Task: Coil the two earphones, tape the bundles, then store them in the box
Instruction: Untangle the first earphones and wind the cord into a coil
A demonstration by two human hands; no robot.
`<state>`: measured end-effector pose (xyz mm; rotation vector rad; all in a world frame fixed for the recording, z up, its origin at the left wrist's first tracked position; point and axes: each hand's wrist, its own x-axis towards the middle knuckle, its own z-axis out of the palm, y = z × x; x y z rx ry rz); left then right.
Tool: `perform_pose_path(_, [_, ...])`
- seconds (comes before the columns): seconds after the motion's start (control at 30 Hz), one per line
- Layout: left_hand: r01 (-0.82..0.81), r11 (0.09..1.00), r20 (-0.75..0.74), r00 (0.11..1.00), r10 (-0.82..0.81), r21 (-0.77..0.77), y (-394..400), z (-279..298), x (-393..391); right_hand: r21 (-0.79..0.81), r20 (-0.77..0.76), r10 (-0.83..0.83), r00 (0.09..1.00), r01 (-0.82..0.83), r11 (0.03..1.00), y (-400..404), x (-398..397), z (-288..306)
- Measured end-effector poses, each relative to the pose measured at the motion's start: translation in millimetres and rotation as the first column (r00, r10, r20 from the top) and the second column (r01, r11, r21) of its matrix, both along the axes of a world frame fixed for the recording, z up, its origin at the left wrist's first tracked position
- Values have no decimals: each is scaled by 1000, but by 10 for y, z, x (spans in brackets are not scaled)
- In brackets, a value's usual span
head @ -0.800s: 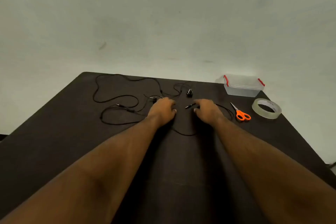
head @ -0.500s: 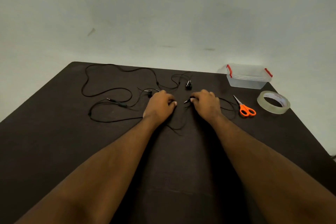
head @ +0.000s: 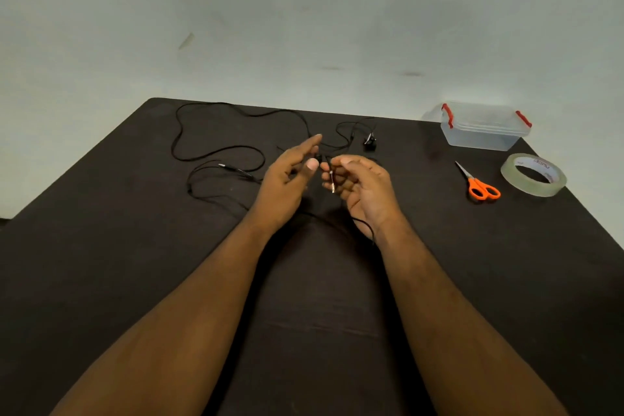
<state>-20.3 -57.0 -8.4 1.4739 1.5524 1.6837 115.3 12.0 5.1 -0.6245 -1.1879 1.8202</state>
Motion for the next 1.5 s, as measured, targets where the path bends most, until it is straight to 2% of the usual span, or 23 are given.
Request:
perform_pose_path(0.1, [12,1000,-96,995,-10,24,23,8,13,-39,8,89,996,-89,995,-83,-68,-11])
perform_pose_path(0.23, [50,995,-91,994,-58,-86,56,69,-44,67,103,102,989,-110,992,5,-11,-49])
perform_pose_path(0.27, [51,989,-132,989,-69,-136,55,68,-74,114,119,91,989,-105,988,41,8,-55])
perform_pose_path(0.33, [-43,975,-306,952,-26,-216,43,52,-121,244,183,27,983,-72,967,100,48,-51])
perform_pose_path(0.4, [-173,961,-458,887,56,-218,1,56,-164,484,342,-141,929,-46,874,179,90,-71])
perform_pose_path(0.47, [-224,952,-551,831,74,-210,-46,76,-208,703,428,-360,829,-55,709,270,160,-103])
perform_pose_path(0.53, [-196,950,-545,838,34,-242,-117,120,-325,831,362,-539,760,-1,557,386,262,-104])
perform_pose_path(0.6, [-170,955,-477,878,36,-242,-253,185,-555,869,285,-654,701,99,484,500,396,-87])
perform_pose_path(0.67, [-217,954,-437,893,109,-206,-425,226,-829,845,306,-701,644,155,512,587,502,-79])
perform_pose_path(0.77, [-305,938,-494,849,189,-164,-540,166,-989,828,383,-709,593,119,547,626,519,-110])
perform_pose_path(0.87, [-378,913,-539,807,242,-156,-446,86,-923,809,404,-709,578,135,572,634,495,-126])
perform_pose_path(1.0, [-403,914,-537,784,311,-58,-401,85,-921,795,428,-710,560,140,590,644,530,-144])
perform_pose_path(1.2, [-274,962,-305,916,259,-6,-345,92,-682,665,474,-675,565,272,695,662,512,-207])
perform_pose_path(1.27, [-250,968,-239,940,243,2,-308,112,-654,689,503,-678,537,225,689,621,483,-196])
perform_pose_path(1.33, [-210,977,-240,951,196,-34,-269,114,-643,759,485,-713,507,161,631,481,390,-129])
perform_pose_path(1.37, [-186,981,-264,950,163,-61,-251,115,-619,795,441,-717,540,135,591,382,312,-94])
perform_pose_path(1.43, [-132,986,-300,949,97,-99,-216,127,-543,822,364,-616,699,69,565,169,106,-71])
perform_pose_path(1.5, [-83,991,-314,948,45,-106,-179,138,-458,763,366,-419,831,-9,646,-10,-84,-85])
